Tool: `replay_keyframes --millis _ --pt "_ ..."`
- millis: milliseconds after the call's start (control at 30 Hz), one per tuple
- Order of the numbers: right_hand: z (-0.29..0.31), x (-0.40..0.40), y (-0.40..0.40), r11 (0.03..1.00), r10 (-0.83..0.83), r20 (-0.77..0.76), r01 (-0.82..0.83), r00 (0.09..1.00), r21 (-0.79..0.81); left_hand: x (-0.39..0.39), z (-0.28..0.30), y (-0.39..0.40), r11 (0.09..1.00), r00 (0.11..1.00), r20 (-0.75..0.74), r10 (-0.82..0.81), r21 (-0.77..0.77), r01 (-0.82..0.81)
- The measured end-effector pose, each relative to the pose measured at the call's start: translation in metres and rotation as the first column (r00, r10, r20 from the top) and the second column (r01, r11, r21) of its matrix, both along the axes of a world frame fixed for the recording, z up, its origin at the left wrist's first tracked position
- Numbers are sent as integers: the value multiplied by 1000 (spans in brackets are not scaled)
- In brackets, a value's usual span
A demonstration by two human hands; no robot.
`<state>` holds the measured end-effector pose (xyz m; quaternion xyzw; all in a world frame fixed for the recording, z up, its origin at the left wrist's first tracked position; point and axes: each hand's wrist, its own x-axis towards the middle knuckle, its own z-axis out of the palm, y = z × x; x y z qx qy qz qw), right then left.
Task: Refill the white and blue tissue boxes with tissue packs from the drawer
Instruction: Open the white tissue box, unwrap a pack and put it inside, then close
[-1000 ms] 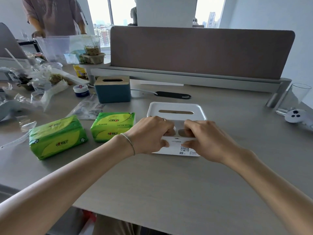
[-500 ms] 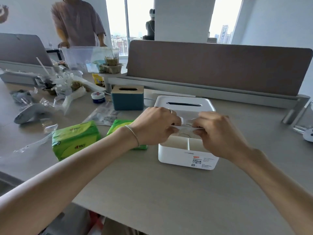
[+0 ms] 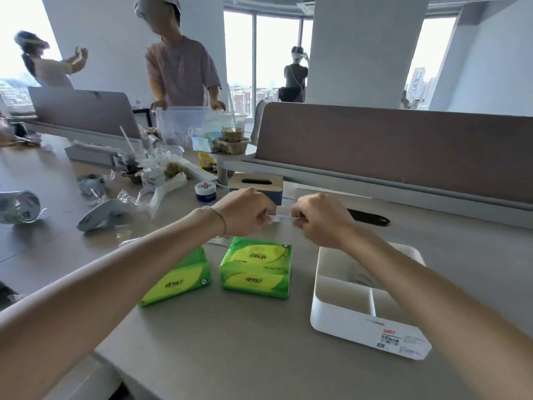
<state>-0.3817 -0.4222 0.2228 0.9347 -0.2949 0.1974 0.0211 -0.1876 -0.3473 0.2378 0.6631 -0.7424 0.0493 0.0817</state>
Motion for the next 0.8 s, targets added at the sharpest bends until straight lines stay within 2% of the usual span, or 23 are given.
replay_keyframes --millis 300,567,700,800 --pt "-28 47 -32 991 -88 -134 100 987 88 38 -36 -37 994 997 -51 53 94 -48" --pt "-36 63 -39 964 -79 -307 151 948 219 51 -56 -58 968 991 -127 32 251 0" --pt "-35 65 -37 955 -74 -285 150 956 257 56 -57 -56 948 982 -187 40 316 21" --pt "-26 58 -27 951 -68 -233 133 970 277 58 -51 -47 958 984 -174 24 287 27"
